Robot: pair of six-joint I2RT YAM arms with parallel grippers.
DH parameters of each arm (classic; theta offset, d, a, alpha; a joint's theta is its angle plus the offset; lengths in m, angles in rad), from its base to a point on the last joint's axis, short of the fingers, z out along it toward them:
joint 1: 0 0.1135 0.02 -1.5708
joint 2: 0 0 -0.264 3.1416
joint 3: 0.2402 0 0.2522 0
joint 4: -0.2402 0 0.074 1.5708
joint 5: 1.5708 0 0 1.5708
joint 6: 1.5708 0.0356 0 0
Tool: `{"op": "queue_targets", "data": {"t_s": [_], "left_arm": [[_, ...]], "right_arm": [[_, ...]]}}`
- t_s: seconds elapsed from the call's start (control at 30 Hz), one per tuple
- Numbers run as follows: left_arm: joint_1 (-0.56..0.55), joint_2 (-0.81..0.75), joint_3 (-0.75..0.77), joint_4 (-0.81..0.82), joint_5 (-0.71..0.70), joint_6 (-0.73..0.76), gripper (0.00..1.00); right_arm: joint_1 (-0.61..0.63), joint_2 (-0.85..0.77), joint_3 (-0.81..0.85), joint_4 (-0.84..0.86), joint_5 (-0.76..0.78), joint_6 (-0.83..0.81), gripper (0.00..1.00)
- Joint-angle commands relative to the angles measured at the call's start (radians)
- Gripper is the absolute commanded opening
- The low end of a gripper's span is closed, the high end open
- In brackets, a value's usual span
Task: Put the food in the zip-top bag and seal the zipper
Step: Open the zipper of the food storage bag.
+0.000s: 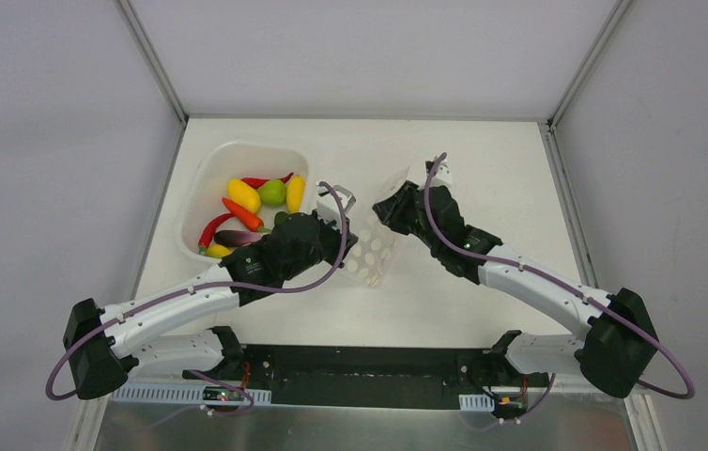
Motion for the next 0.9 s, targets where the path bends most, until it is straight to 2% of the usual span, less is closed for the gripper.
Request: {"op": "queue_targets", "data": {"t_s": [0.0,0.13,0.2,0.33,0.53,0.67,0.73,0.8,0.87], "left_arm": [[-0.006,-0.03,0.003,0.009,-0.061,0.003,0.0],[-0.006,-0.048,-0.022,0.042,-0.115,-0.025,0.0],[-0.007,-0.052,-0.022,0.038,-0.135,-0.03,0.08],[-0.006,-0.036,0.002,0.019,-0.161,-0.036,0.31],[-0.006,0.063,0.104,-0.104,-0.208,-0.033,0.43],[-0.006,0.105,0.142,-0.136,-0.225,-0.025,0.45],[-0.006,0.115,0.15,-0.153,-0.25,-0.028,0.42],[-0.005,0.121,0.152,-0.172,-0.283,-0.03,0.35],[-0.004,0.117,0.148,-0.188,-0.315,-0.035,0.23]], "right_arm": [[-0.011,-0.035,0.008,0.005,-0.035,-0.013,0.17],[-0.014,-0.022,0.021,-0.01,-0.05,-0.024,0.13],[-0.014,-0.021,0.026,-0.008,-0.073,-0.038,0.02],[-0.014,-0.011,0.048,-0.006,-0.171,-0.082,0.0],[-0.013,0.005,0.078,-0.022,-0.278,-0.109,0.0],[-0.014,0.011,0.095,-0.05,-0.316,-0.145,0.0],[-0.013,0.017,0.114,-0.083,-0.334,-0.171,0.0],[-0.013,0.023,0.132,-0.132,-0.342,-0.199,0.0],[-0.014,0.027,0.148,-0.187,-0.342,-0.247,0.0]]}}
